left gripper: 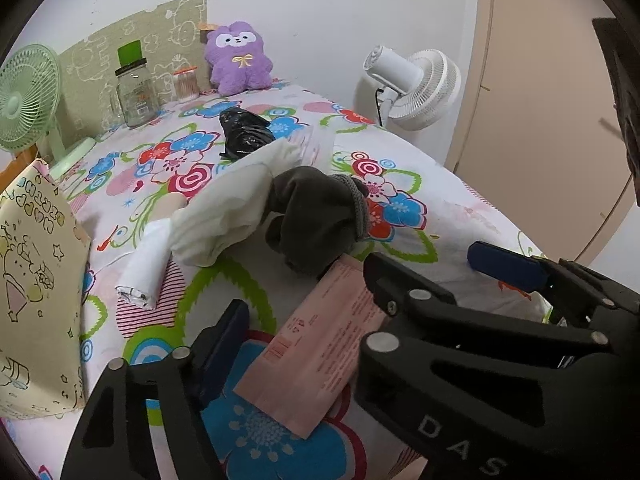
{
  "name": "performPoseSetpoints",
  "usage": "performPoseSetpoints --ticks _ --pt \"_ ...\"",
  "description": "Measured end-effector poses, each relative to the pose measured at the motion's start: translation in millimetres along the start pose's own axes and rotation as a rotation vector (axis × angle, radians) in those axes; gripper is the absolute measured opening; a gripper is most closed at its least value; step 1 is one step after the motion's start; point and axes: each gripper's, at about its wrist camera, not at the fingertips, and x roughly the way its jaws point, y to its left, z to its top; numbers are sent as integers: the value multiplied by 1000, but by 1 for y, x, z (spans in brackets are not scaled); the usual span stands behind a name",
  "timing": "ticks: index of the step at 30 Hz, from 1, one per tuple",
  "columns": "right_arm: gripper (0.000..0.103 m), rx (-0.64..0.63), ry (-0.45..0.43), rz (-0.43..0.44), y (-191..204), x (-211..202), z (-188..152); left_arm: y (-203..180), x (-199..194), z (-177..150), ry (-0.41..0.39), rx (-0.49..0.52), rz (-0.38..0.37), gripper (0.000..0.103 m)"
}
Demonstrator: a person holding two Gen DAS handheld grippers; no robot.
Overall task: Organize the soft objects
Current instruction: 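Grasp the pink paper slip with the left tool while the right grasps the grey sock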
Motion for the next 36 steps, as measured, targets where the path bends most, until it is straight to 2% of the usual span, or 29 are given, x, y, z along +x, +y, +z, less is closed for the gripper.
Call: performPoseSetpoints --ticks 4,8,14,21,26,36 --pt "79 -11 3 11 4 2 2 5 -2 1 -8 -20 6 49" --pt "79 -18 9 22 10 2 2 9 -3 1 -6 -29 0 41" --pt "79 -48 -6 33 24 -2 3 23 -13 -3 -6 -62 16 41" --pt "79 -77 -18 67 45 0 8 44 -24 -5 -37 -110 87 41" --pt "79 -90 -26 58 53 8 14 52 -22 -2 -52 -128 135 41" --pt "79 -80 0 50 53 31 26 62 -8 6 -26 -150 142 41"
